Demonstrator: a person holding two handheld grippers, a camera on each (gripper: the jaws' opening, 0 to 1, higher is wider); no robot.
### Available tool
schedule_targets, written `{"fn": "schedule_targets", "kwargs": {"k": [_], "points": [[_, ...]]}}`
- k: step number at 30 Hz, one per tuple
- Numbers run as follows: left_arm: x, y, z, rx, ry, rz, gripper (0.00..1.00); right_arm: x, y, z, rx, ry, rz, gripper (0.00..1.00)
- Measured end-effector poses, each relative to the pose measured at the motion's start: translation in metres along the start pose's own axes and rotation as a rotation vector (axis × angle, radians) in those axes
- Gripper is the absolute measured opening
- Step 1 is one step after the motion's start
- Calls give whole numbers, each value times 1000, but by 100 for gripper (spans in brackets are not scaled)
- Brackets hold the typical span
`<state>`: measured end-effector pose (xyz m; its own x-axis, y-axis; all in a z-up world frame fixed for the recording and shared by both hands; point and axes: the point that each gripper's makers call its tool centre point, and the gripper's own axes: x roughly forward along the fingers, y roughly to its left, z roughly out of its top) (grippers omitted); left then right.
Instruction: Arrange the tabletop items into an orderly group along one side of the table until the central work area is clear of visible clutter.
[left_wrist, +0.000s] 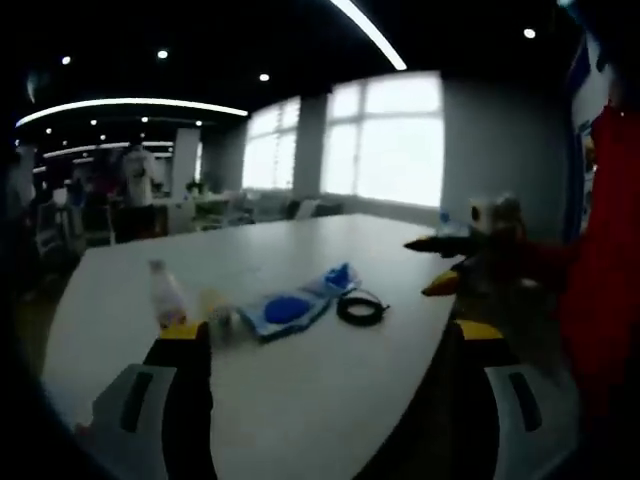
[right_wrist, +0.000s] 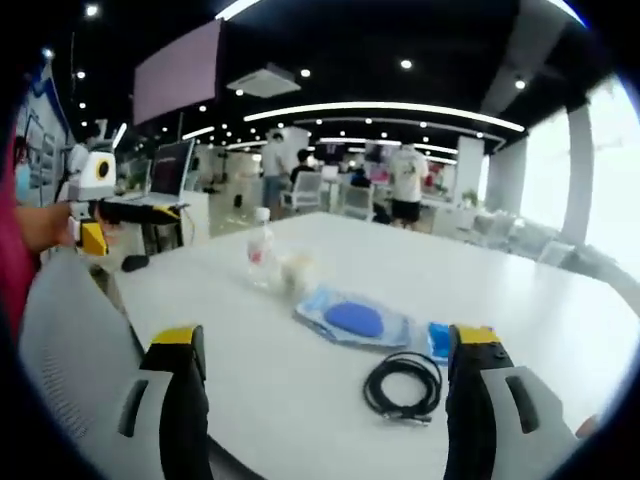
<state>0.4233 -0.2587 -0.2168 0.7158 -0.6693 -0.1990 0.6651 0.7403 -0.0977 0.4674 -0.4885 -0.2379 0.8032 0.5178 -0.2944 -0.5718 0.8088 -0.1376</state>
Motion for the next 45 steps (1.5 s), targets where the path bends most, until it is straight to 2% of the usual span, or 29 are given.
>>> {"fn": "schedule_targets", "kwargs": {"k": [2, 4, 7, 10, 11, 13, 16, 19, 20, 23, 27, 30, 35, 36, 45], "points": [[-1, 1, 3, -21, -8, -3, 96, -1, -1, -3, 5, 0, -11, 99], [0, 3, 7, 7, -28, 7, 97, -2, -3, -4, 20, 0, -23, 99], [-1, 17, 2, 38, -9, 25, 97, 0, -7, -8, 25, 5, -27, 99], [-3, 31, -6, -5, 9, 30, 97, 3, -14, -10, 21, 8, -36, 99], [-5, 35, -6, 27, -3, 33, 97, 4, -18, -11, 19, 9, -36, 99], [-8, 44, -11, 6, -2, 56, 98, 4, -22, -7, 21, -14, -45, 99], [-7, 46, -17, -51, -9, 56, 98, 7, -28, -14, 18, 11, -70, 99], [-6, 47, -15, -21, -3, 73, 98, 7, -37, -21, 37, 31, -113, 99], [-5, 47, -17, -21, 5, 77, 98, 5, -44, -24, 43, 41, -149, 99], [-4, 46, -22, -28, 37, 76, 98, 2, -53, -28, 38, 59, -188, 99], [-5, 49, -19, -27, 25, 92, 99, 2, -51, -30, 59, 61, -178, 99], [-6, 56, -24, -26, 62, 137, 99, 2, -50, -29, 42, 64, -183, 99], [-5, 57, -19, -55, 44, 148, 99, 3, -49, -31, 37, 75, -178, 99], [-5, 59, -22, -78, 56, 156, 99, 3, -49, -31, 33, 75, -177, 99], [-6, 64, -32, -104, 92, 175, 98, 3, -48, -31, 29, 71, -171, 99]]}}
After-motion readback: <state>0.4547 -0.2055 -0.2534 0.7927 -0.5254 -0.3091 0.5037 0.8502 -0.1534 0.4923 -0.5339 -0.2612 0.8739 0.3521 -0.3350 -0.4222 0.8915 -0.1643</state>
